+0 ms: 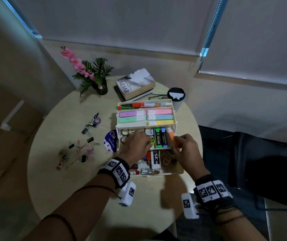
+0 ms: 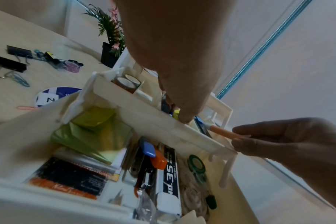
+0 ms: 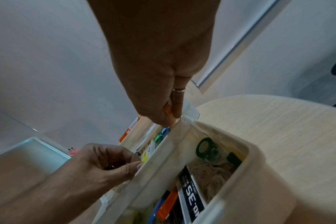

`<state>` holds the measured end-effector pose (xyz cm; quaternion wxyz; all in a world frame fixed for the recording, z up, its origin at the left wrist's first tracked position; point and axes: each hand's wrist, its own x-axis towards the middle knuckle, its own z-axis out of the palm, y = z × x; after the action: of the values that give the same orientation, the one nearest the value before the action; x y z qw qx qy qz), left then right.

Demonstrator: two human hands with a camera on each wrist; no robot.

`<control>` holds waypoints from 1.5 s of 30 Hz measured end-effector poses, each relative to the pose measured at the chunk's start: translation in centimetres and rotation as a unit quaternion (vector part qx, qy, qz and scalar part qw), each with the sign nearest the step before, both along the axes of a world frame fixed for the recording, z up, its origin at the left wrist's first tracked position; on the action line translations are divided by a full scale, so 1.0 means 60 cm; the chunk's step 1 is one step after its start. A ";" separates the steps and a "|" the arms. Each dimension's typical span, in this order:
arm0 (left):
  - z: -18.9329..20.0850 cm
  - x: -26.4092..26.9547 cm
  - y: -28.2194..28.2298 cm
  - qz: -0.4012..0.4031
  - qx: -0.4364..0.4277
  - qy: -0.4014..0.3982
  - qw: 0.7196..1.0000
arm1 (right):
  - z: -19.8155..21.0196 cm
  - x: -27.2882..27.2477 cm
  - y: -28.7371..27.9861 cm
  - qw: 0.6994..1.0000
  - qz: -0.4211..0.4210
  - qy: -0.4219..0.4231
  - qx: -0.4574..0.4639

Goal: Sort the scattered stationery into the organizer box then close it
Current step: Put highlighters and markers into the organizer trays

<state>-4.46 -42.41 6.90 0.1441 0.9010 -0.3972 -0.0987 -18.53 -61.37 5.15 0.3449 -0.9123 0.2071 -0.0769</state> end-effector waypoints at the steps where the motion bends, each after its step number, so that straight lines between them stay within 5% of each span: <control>1: -0.002 0.000 -0.002 -0.001 0.003 -0.005 1.000 | -0.002 0.001 -0.007 1.000 0.000 0.000 -0.002; 18: -0.022 -0.002 0.030 0.013 -0.071 0.084 0.994 | -0.022 0.010 0.000 0.998 -0.004 0.056 -0.033; 29: -0.019 -0.006 0.077 0.010 -0.108 0.093 0.990 | 0.015 0.078 0.076 0.955 -0.071 0.192 -0.213; 39: -0.036 -0.014 0.077 0.001 -0.133 0.130 0.983 | -0.014 0.072 0.096 0.964 -0.192 0.120 -0.143; 45: -0.039 -0.015 0.075 -0.022 -0.137 0.136 0.981 | -0.037 0.084 0.105 0.969 -0.183 0.080 -0.148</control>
<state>-5.39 -37.90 4.56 0.3165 0.8420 -0.4030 -0.1686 -13.48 -55.09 2.95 0.1689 -0.9028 0.3839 -0.0953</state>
